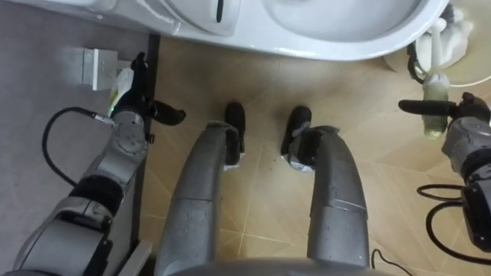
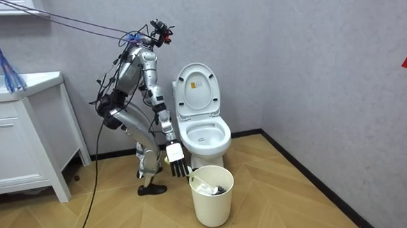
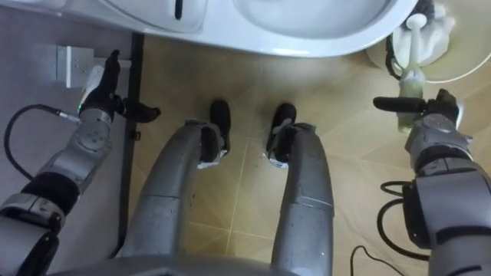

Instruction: Brush toilet

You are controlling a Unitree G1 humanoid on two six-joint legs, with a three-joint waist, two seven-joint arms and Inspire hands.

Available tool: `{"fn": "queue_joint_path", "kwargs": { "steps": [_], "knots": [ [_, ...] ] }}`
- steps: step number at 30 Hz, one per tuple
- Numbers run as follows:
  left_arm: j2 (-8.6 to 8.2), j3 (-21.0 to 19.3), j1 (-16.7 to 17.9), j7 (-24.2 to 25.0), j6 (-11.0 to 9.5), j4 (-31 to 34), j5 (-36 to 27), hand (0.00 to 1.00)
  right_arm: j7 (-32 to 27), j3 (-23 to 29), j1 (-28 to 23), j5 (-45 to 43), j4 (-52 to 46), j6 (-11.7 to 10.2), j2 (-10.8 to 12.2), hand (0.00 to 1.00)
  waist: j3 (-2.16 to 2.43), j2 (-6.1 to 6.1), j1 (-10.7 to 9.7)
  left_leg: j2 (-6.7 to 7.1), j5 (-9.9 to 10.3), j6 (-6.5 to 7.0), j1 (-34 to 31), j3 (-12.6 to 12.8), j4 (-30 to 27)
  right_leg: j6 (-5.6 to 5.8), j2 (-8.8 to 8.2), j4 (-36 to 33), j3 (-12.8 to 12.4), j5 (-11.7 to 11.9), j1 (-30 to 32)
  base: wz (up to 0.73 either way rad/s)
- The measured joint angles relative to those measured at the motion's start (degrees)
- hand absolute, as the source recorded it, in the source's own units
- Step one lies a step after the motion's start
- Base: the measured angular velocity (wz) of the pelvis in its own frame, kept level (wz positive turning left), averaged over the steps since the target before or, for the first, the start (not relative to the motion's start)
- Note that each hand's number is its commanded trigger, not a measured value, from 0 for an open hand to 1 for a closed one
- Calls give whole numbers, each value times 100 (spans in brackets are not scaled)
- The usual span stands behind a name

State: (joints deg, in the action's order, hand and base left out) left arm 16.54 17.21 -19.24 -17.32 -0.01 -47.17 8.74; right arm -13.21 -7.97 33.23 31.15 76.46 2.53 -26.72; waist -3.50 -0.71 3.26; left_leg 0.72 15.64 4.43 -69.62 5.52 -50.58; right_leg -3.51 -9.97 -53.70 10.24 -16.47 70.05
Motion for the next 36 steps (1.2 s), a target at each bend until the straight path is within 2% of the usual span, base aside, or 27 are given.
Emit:
{"fn": "queue_joint_path", "kwargs": {
  "steps": [5,12,15,24,30,33,36],
  "knots": [
    [77,-1,25,-2,4,2,-26,0,-4,-36,0,100,-13,2,0,0,-9,-14,-2,11,15,24,-28,-2,-95,14,-54,-79,6,-15,9,1],
    [86,1,27,-13,3,-1,-182,0,-44,-212,39,523,-8,1,-14,0,-16,-26,-6,18,17,32,-190,-48,-207,10,-95,-142,77,-20,115,0],
    [94,1,28,-134,4,5,-244,0,-43,-213,40,770,-11,3,-22,0,-48,-83,-13,26,29,48,-280,-26,-268,7,-110,-222,55,-33,220,0],
    [206,120,-113,-257,-26,2,-244,0,141,-501,44,937,-20,-4,-63,0,-51,-84,17,102,62,65,-618,-85,-537,32,-128,-481,30,-69,536,1],
    [209,117,-20,-244,-6,253,-250,0,479,-658,-114,1040,34,9,-64,0,-48,-77,191,127,71,72,-621,-94,-591,17,-203,-551,76,-109,525,3],
    [209,119,35,-230,27,362,-251,0,591,-667,-152,1110,36,16,-67,0,-41,-60,192,192,70,75,-620,-112,-614,24,-247,-612,75,-137,526,7],
    [210,118,38,-217,49,398,-253,0,661,-662,-169,1182,54,23,-71,0,-42,-55,203,201,70,76,-620,-120,-616,24,-272,-629,81,-150,527,6]
  ]
}}
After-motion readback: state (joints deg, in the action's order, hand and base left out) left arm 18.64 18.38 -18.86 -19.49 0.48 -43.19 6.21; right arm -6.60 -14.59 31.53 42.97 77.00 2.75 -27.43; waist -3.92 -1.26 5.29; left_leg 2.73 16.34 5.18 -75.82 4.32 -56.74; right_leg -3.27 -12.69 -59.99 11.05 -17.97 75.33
